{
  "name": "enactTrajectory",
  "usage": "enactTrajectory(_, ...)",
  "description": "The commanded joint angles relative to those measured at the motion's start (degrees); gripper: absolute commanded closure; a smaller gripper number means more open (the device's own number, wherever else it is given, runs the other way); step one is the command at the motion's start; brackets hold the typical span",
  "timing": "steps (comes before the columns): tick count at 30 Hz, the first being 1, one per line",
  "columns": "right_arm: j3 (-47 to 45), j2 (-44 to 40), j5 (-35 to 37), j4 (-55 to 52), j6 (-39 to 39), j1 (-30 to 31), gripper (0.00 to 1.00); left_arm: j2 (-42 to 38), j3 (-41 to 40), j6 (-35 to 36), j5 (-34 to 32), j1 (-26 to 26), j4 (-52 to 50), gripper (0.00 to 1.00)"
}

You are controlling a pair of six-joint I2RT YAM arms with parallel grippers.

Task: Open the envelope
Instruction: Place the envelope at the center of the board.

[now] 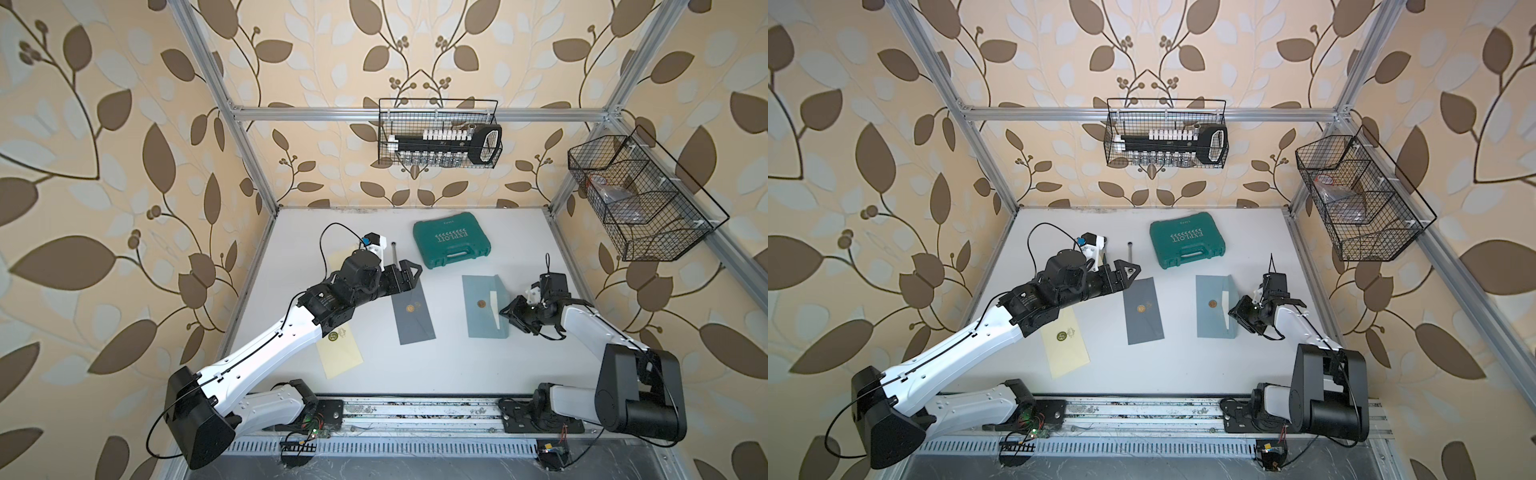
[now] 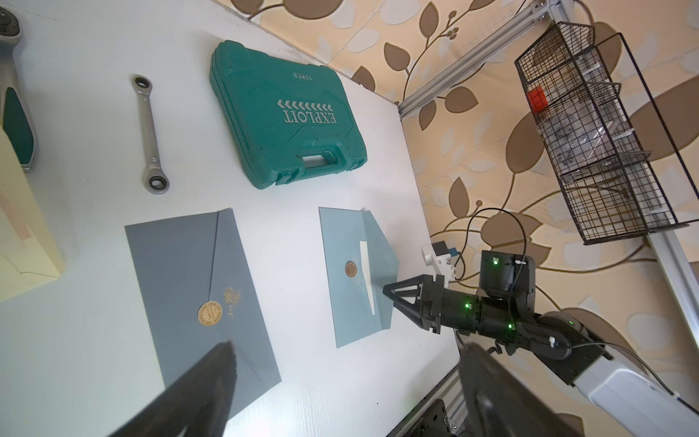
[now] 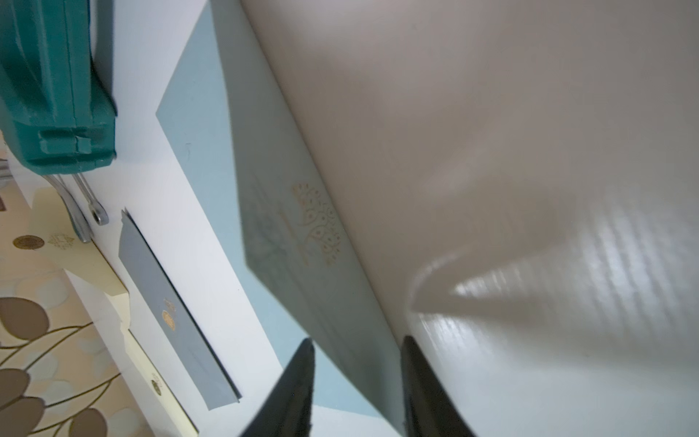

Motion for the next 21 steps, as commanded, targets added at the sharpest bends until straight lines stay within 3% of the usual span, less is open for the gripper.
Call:
enactTrajectory(1,0.77,-3.19,3.56,-2.55,-0.07,-0.19,0.56,-1.54,-0.5,1.49,1.03,0.0,1.08,0.05)
enactTrajectory(10,0.06,-11.44,-0.92,-3.44,2.07,-0.19,0.54,0.26,-0.13,0.91,1.48,-0.05,0.49,0.05)
enactTrajectory(15,-0.08,-20.57,-6.05,-2.37,4.96,-0.27,0.4,0.72,-0.61,0.12,0.35,0.16,-0.64,0.05)
enactTrajectory(21,-1.17,-22.68,-21.76,9.28,10.63,1.13,0.24,1.88,-0.77,-3.1,0.24,1.66,-3.86,0.04)
